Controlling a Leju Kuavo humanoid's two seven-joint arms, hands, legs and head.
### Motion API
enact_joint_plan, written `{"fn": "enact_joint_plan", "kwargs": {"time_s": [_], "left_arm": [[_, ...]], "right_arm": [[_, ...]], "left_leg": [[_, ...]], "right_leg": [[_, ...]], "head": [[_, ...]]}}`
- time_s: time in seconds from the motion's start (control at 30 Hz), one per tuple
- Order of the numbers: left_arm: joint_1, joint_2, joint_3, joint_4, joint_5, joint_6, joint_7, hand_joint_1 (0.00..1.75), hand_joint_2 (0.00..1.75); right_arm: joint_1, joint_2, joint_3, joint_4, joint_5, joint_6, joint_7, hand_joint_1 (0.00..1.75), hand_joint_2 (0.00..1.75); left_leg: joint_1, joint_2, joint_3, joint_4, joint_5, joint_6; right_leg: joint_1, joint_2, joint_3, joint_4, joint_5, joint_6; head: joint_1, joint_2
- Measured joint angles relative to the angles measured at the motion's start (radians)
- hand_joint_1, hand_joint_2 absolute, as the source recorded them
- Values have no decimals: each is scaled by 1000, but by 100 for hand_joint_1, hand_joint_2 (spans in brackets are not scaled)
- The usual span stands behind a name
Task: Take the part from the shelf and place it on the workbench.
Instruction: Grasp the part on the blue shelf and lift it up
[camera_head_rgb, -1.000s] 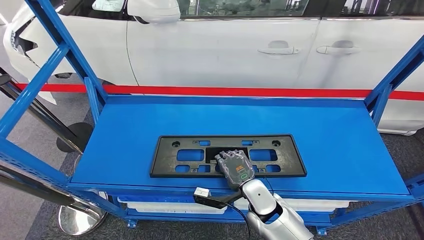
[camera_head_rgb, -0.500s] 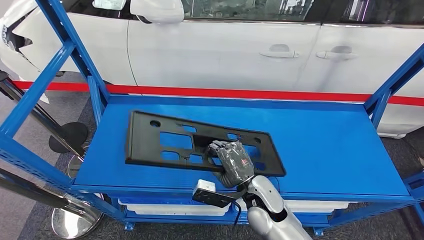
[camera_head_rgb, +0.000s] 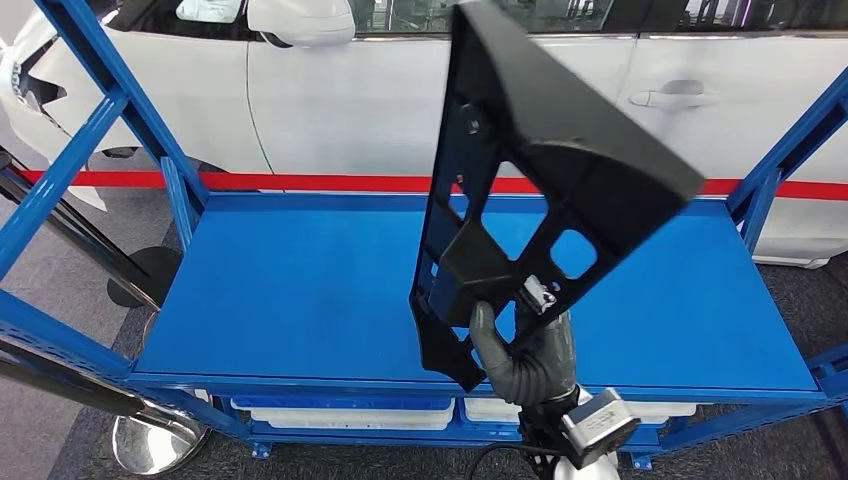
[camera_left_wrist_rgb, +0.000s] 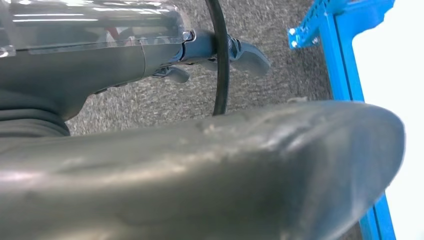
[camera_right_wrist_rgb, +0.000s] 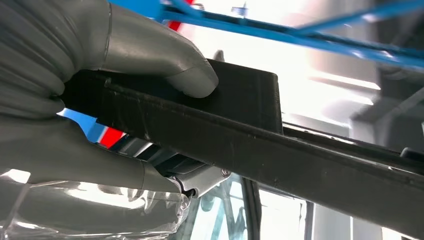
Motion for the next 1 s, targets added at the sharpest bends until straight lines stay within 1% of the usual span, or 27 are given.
{"fn": "enact_joint_plan", "kwargs": {"time_s": [0.03,0.07,0.1,0.13,0.2,0.23,0.27,0.3,0.37,0.4,0.43,0.47,0.53,0.57,0.6,0.63,0.67,0.7,0.73,0.77,0.8,0.83,0.87,0.9,0.93,0.97,1.0], "left_arm": [[1,-1,5,0,3,2,1,0,0],[1,-2,9,0,7,2,1,0,0],[2,-3,13,0,10,1,1,0,0],[3,-5,17,0,12,1,1,0,0],[2,-7,25,0,15,-1,1,0,0],[1,-7,28,0,18,-4,3,0,0],[0,-8,32,0,22,-6,6,0,0],[0,-10,36,0,26,-10,10,0,0],[4,-16,47,0,32,-14,18,0,0],[6,-20,52,-1,34,-16,21,0,0],[7,-24,56,-1,34,-16,24,0,0],[8,-28,60,-2,35,-16,26,0,0],[9,-33,68,-3,36,-16,32,0,0],[9,-36,72,-4,36,-16,35,0,0],[10,-38,76,-4,37,-17,38,0,0],[11,-41,79,-4,36,-17,41,0,0],[11,-43,81,-4,36,-17,45,0,0],[11,-46,82,-4,35,-17,48,0,0],[11,-48,84,-4,34,-17,51,0,0],[11,-49,85,-5,33,-17,53,0,0],[11,-50,86,-5,31,-17,55,0,0],[11,-50,87,-6,30,-17,56,0,0],[12,-51,88,-6,29,-17,57,0,0],[12,-51,88,-6,29,-17,57,0,0],[13,-51,89,-6,28,-17,57,0,0],[13,-52,90,-6,27,-17,57,0,0],[13,-52,91,-6,27,-17,57,0,0]], "right_arm": [[14,0,-7,-15,-22,6,1,175,175],[29,0,-15,-25,-42,9,2,175,175],[44,0,-22,-33,-57,11,3,175,175],[57,0,-28,-40,-66,13,3,175,175],[74,0,-38,-52,-74,15,3,175,175],[81,0,-41,-57,-76,16,4,175,175],[90,0,-45,-60,-79,19,6,175,175],[104,0,-50,-62,-82,22,6,175,175],[145,0,-59,-62,-87,27,-3,175,175],[167,0,-64,-60,-88,28,-11,175,175],[189,-1,-69,-58,-89,29,-21,175,175],[209,-2,-74,-54,-91,30,-31,175,175],[245,-5,-82,-44,-96,31,-50,175,175],[260,-6,-85,-39,-99,31,-59,175,175],[271,-7,-87,-35,-101,32,-66,175,175],[280,-8,-90,-31,-103,33,-72,175,175],[286,-8,-92,-29,-105,34,-77,175,175],[292,-8,-93,-27,-106,36,-80,175,175],[298,-9,-94,-24,-106,37,-83,175,175],[305,-10,-94,-22,-105,38,-86,175,175],[311,-10,-94,-20,-104,39,-87,175,175],[318,-11,-94,-18,-104,39,-87,175,175],[325,-12,-94,-16,-104,40,-87,175,175],[330,-13,-94,-14,-104,40,-86,175,175],[333,-14,-94,-12,-103,40,-86,175,175],[335,-15,-94,-11,-103,41,-86,175,175],[336,-15,-94,-10,-103,41,-86,175,175]], "left_leg": [[0,0,-32,69,-29,-2],[1,0,-56,119,-43,-4],[1,0,-63,131,-35,-4],[1,0,-50,102,-9,-3],[0,0,14,-34,63,6],[-2,0,43,-95,84,11],[-5,0,60,-133,93,16],[-7,-1,66,-147,91,19],[-7,-2,66,-153,94,28],[-4,-3,68,-158,98,33],[-2,-2,69,-163,102,39],[1,-1,69,-167,105,43],[1,0,64,-166,107,47],[1,0,62,-165,107,47],[1,1,61,-163,107,47],[1,1,60,-161,107,47],[2,2,60,-159,107,46],[2,1,59,-156,107,44],[1,0,58,-153,107,40],[0,0,57,-150,107,34],[-2,-1,56,-149,109,27],[-3,-2,54,-150,112,19],[-2,-2,51,-151,116,12],[0,-2,47,-147,111,6],[1,-2,39,-132,94,2],[3,-2,24,-96,60,-2],[4,-1,5,-43,16,-5]], "right_leg": [[1,0,0,1,-1,-2],[2,0,0,2,-3,-3],[3,0,1,4,-5,-3],[3,1,3,6,-7,-2],[3,4,8,10,-15,2],[5,5,9,13,-18,5],[6,5,8,16,-21,10],[7,5,7,17,-22,15],[7,4,6,17,-23,25],[7,3,6,22,-30,30],[7,4,-2,43,-47,35],[5,4,-19,83,-77,40],[-1,4,-76,212,-146,50],[-4,4,-101,268,-165,54],[-7,4,-112,292,-165,57],[-10,3,-103,276,-145,60],[-14,3,-75,223,-112,61],[-16,3,-37,151,-80,60],[-16,4,-6,87,-56,58],[-14,4,15,44,-42,54],[-12,5,22,25,-38,50],[-8,6,19,25,-34,45],[-9,6,15,25,-28,38],[-10,5,10,23,-22,29],[-12,3,4,21,-14,20],[-13,1,-5,19,-6,12],[-12,0,-14,19,1,7]], "head": [[0,0],[0,0],[0,0],[0,0],[0,0],[0,0],[0,0],[0,0],[0,0],[0,0],[0,0],[0,0],[0,0],[0,0],[0,0],[0,0],[0,0],[0,0],[0,0],[0,0],[0,0],[0,0],[0,0],[0,0],[0,0],[0,0],[0,0]]}}
